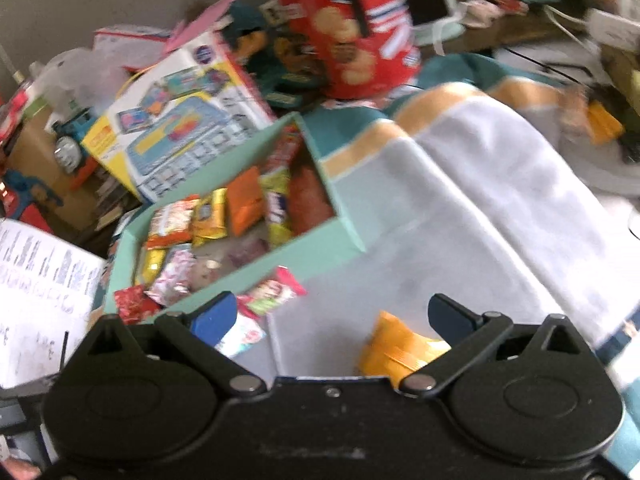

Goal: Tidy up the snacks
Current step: 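Withdraw both grippers from the box back over the remaining snacks, then grasp the brown-gold chocolate with the left gripper while the right grasps the yellow pack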

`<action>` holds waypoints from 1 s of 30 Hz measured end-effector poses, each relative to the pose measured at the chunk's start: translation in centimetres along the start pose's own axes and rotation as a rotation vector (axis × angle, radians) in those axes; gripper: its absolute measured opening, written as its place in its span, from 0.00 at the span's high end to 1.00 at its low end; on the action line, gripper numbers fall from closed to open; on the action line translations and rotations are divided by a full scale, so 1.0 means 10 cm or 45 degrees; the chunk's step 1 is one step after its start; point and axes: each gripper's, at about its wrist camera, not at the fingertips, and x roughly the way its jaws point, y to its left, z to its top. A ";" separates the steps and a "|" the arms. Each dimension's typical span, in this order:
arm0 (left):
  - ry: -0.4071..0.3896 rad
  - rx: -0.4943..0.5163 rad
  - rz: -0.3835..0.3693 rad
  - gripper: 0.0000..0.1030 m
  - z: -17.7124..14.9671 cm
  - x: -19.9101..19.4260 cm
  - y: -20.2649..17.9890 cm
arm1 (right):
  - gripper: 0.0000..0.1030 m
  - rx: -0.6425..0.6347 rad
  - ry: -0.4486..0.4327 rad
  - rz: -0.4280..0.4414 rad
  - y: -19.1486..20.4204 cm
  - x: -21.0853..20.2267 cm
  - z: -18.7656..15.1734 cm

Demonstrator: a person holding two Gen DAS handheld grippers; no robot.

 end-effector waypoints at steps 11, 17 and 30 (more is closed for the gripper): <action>0.068 0.050 0.012 0.00 -0.18 0.19 -0.08 | 0.03 -0.014 0.051 -0.085 -0.29 0.12 -0.28; 0.082 0.030 0.046 0.00 -0.15 0.32 0.02 | 0.17 -0.125 0.066 -0.059 -0.15 0.36 -0.19; 0.057 0.402 0.059 0.01 -0.07 0.69 -0.30 | 0.29 -0.329 0.186 -0.028 0.03 0.36 -0.58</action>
